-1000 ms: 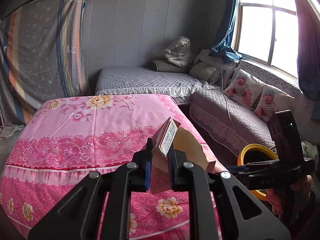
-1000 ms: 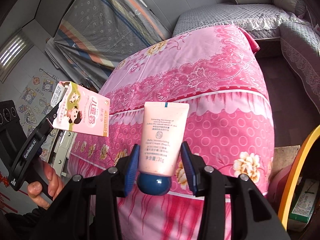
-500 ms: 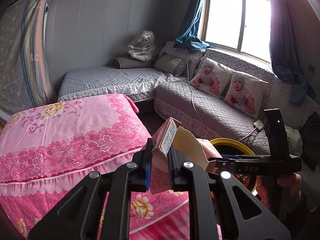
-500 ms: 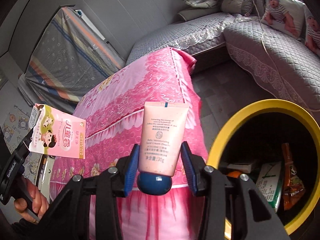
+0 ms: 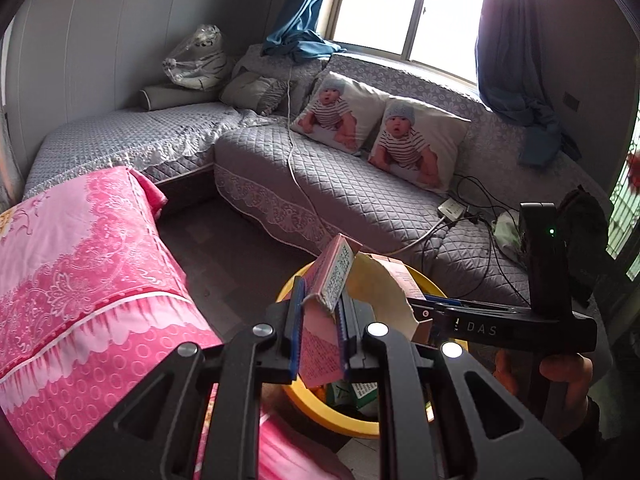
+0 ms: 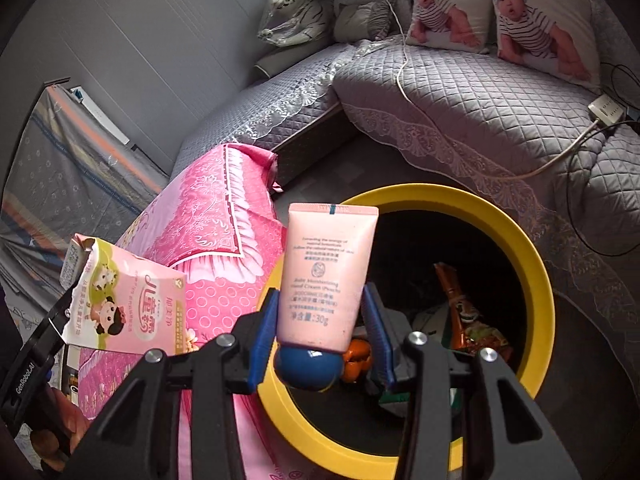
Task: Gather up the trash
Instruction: 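Open both tools over the bin to drop the tissue pack and tube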
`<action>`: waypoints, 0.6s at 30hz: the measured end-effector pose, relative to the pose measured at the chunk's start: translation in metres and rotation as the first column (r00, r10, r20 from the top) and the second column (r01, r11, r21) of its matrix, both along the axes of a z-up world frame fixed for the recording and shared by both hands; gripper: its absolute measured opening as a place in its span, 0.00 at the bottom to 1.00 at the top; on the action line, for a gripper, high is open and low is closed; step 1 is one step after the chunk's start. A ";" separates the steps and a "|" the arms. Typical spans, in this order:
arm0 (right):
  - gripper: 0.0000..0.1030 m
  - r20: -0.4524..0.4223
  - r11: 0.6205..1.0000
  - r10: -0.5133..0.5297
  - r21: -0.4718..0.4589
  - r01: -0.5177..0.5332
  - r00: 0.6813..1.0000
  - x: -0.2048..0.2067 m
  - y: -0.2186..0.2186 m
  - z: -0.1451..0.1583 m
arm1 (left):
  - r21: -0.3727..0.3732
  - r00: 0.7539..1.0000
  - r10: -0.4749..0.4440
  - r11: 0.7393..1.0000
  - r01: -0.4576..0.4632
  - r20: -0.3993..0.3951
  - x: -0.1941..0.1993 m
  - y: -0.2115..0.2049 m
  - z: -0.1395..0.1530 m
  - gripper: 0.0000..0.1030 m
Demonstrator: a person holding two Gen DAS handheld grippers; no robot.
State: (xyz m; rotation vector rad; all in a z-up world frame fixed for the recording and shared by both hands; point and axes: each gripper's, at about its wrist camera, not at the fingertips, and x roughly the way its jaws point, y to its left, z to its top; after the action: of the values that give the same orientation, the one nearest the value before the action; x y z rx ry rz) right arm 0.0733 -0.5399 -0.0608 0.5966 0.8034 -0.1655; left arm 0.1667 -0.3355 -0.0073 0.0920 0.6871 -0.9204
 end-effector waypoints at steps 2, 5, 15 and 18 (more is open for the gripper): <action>0.39 -0.010 1.000 -0.029 -0.009 0.029 1.000 -0.002 -0.008 -0.003 | 0.007 1.000 -0.015 1.000 0.015 -0.027 0.003 -0.014 -0.009 0.14; 0.40 -0.032 0.997 -0.076 -0.022 0.075 0.997 -0.003 -0.019 -0.006 | -0.004 0.998 0.001 1.000 -0.001 -0.057 0.009 -0.022 -0.017 0.20; 0.74 -0.042 0.977 -0.182 -0.123 0.176 0.982 -0.007 -0.023 0.003 | -0.150 0.994 0.103 0.984 -0.097 0.028 0.005 0.042 0.003 0.92; 0.89 -0.032 0.958 -0.179 -0.233 0.167 0.983 -0.001 0.002 0.011 | -0.198 0.988 0.136 0.973 -0.119 0.073 -0.001 0.073 0.015 0.92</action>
State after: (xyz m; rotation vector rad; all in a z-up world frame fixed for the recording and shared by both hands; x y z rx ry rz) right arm 0.0724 -0.5375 -0.0498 0.4442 0.7702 -0.4312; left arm 0.1652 -0.2626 0.0077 -0.0839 0.5151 -0.8498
